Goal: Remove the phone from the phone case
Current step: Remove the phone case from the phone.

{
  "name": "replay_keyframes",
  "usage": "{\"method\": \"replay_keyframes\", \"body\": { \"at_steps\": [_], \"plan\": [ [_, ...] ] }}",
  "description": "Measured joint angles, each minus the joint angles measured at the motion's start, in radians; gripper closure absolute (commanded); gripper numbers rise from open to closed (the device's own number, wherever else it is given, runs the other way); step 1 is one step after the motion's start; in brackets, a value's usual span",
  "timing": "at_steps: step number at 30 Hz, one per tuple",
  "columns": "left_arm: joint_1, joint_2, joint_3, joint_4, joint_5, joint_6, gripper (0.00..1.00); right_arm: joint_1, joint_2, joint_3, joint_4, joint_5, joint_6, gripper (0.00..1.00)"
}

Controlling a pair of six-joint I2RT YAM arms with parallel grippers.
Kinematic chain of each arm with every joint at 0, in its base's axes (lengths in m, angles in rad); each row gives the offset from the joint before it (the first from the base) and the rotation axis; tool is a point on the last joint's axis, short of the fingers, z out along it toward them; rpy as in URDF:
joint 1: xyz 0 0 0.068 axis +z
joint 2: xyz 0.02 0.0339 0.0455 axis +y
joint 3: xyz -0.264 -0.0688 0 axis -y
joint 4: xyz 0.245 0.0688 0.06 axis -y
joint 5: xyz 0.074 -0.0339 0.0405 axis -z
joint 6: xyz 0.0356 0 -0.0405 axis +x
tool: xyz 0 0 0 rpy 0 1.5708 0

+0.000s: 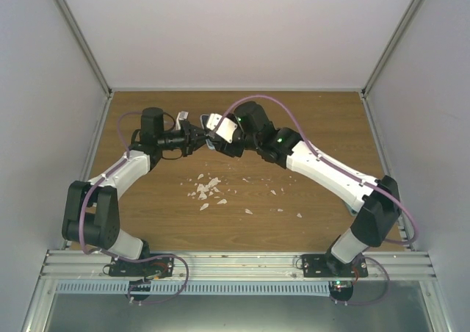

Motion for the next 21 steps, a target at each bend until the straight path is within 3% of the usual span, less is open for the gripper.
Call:
{"method": "replay_keyframes", "body": {
  "at_steps": [8,21],
  "plan": [
    [0.0,0.002,-0.002,0.001,-0.005,-0.003,1.0,0.023,0.017,-0.024,0.052,0.076,-0.031,0.32],
    [0.001,0.016,-0.018,0.022,-0.01,-0.029,1.0,0.076,0.017,-0.159,0.272,0.273,-0.168,0.46]
  ]
}}
